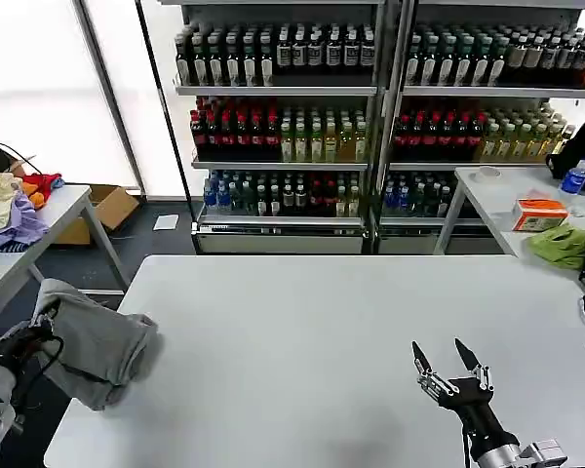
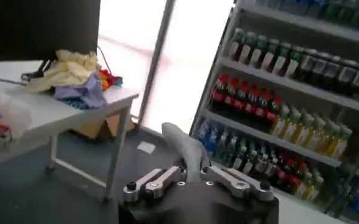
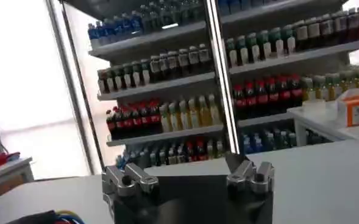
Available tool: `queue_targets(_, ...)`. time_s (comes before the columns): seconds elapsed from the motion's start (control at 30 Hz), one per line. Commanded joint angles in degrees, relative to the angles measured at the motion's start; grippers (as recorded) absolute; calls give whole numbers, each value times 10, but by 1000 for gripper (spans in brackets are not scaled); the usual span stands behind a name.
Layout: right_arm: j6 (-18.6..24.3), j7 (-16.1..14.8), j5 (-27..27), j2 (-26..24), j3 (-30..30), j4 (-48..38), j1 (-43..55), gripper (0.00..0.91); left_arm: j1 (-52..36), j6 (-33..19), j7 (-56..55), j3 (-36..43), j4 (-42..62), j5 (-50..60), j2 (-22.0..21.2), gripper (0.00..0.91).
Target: Fold and organize the clothes.
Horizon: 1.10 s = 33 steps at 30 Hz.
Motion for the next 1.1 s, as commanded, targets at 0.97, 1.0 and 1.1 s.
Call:
queue_targets(0.97,-188,102,77,-23,-79,-27,74,907,-187,5,-68,491,60,118,-260,907)
queue_targets(1.0,-197,110,87,-29,-93,-30,85,907,-190,4,-62,472,55,114,-263,907)
queue_targets(1.1,-230,151,123,-42,-150,-58,153,907,-197,-3,-35,415,2,65,-251,907)
